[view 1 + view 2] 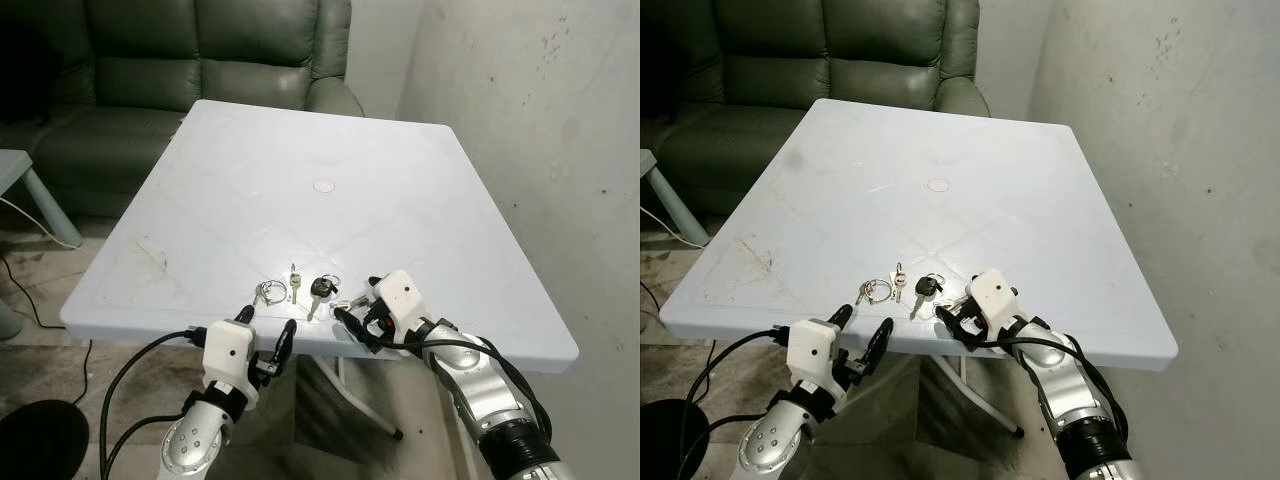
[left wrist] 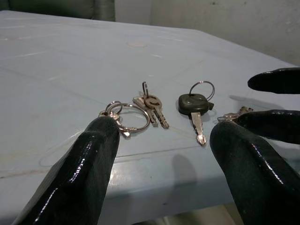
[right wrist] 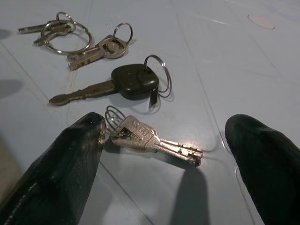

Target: Hang keys on a hook

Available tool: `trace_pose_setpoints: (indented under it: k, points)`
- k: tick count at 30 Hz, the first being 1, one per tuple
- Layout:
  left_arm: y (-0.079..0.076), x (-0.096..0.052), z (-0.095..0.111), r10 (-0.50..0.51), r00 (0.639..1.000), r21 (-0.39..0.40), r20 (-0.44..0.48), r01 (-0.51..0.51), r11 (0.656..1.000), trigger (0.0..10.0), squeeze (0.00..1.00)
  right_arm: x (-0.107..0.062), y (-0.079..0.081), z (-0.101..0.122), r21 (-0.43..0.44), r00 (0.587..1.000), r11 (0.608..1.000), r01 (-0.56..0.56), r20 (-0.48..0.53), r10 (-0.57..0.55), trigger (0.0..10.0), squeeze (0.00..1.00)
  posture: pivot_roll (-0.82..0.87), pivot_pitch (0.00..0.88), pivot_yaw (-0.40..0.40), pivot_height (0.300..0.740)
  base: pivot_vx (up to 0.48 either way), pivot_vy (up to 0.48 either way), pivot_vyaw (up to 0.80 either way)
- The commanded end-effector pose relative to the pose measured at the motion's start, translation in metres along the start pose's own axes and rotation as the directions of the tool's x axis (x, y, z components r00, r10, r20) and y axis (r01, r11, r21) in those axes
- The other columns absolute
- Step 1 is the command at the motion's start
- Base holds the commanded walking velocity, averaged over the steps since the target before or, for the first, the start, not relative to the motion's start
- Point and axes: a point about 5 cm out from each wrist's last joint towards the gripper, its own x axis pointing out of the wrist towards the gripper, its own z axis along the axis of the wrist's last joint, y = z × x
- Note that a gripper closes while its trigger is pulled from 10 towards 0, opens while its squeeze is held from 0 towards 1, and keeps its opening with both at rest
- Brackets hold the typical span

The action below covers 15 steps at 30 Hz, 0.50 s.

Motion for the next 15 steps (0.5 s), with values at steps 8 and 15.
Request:
trace_pose_setpoints:
  k: [8, 15]
  points:
    - [0.0, 0.0, 0.004, 0.014, 1.0, -0.003, 0.015, -0.014, 1.0, 10.0, 0.0, 0.0, 0.011, 0.009, 0.027, 0.994, 0.996, -0.079, 0.075, 0.077, 10.0, 0.0, -0.05, 0.0, -0.086, 0.728, 0.0, 0.0, 0.0]
    - [0.0, 0.001, 0.005, 0.02, 1.0, -0.005, 0.019, -0.02, 1.0, 10.0, 0.0, 0.003, 0.019, 0.018, 0.015, 0.989, 0.996, -0.093, 0.119, 0.091, 10.0, 0.0, -0.05, 0.0, -0.088, 0.728, 0.0, 0.0, 0.0]
